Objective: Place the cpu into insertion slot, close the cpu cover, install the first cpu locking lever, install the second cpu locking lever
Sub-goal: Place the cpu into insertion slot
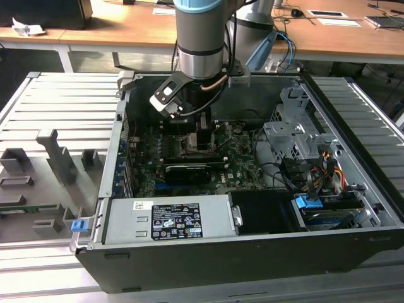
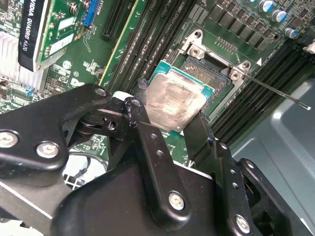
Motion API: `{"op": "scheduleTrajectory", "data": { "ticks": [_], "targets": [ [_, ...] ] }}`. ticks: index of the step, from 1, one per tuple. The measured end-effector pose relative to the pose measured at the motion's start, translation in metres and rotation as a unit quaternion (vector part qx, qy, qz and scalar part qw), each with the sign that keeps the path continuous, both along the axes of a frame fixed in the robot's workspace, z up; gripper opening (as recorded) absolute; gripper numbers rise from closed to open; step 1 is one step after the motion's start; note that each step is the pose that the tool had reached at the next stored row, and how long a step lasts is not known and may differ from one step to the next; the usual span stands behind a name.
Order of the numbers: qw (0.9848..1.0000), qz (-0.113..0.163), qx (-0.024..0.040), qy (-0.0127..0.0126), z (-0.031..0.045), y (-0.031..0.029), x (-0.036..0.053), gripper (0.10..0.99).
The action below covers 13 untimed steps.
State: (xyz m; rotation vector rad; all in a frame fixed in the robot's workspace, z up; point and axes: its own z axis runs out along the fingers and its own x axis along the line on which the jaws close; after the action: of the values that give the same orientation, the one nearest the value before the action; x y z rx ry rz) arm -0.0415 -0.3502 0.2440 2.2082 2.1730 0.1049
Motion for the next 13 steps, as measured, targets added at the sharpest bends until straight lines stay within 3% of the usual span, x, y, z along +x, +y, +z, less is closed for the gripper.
{"op": "scheduleTrajectory", "data": {
  "ticks": [13],
  "targets": [
    [1.0000, 0.000, 0.0000, 0.0000, -0.0045, 0.0000, -0.0008, 0.541]
  ]
}}
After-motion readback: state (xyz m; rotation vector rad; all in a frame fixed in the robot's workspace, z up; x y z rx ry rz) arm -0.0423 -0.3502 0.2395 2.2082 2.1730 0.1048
